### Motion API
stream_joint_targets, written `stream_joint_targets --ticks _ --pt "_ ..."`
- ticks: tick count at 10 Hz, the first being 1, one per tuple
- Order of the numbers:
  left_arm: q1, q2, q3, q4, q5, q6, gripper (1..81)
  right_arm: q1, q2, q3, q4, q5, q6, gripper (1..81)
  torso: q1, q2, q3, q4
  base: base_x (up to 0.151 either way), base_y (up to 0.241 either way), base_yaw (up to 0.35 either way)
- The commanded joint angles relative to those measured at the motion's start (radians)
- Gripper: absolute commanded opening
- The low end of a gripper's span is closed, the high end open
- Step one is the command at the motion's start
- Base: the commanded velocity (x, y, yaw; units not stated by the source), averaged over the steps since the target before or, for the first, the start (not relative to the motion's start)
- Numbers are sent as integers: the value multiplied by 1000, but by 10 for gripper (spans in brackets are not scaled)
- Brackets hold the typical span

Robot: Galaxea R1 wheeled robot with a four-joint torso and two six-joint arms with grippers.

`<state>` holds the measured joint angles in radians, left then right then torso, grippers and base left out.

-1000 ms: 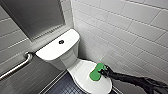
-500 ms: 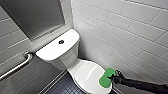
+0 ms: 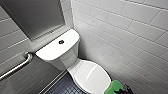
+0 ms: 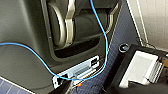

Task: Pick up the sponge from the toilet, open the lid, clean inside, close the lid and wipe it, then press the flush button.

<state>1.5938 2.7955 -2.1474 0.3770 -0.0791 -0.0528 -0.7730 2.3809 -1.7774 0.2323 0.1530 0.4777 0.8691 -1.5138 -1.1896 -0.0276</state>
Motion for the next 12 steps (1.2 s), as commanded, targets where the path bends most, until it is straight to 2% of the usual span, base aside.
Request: stream_joint_targets --ticks 1,2,4,5,6,8,10,12 --pt "47 3 26 37 75 7 811 -27 -309 311 -4 19 1 10 0 0 0 0 0 0 0" --pt "48 6 26 40 75 7 811 -44 -381 395 -4 23 -1 10 0 0 0 0 0 0 0" --pt "42 7 26 42 75 7 811 -24 -461 518 -50 23 -4 10 0 0 0 0 0 0 0" --pt "42 7 26 42 75 7 811 29 -461 547 -61 10 -5 10 0 0 0 0 0 0 0" --pt "41 7 26 42 75 7 811 87 -435 547 -67 -51 -4 10 0 0 0 0 0 0 0" --pt "39 10 23 40 75 7 811 227 -324 471 -64 -187 -2 10 0 0 0 0 0 0 0" --pt "38 16 21 42 76 7 811 347 -142 321 -64 -278 7 10 0 0 0 0 0 0 0" --pt "38 16 14 39 76 7 811 421 -4 219 -64 -331 9 10 0 0 0 0 0 0 0"
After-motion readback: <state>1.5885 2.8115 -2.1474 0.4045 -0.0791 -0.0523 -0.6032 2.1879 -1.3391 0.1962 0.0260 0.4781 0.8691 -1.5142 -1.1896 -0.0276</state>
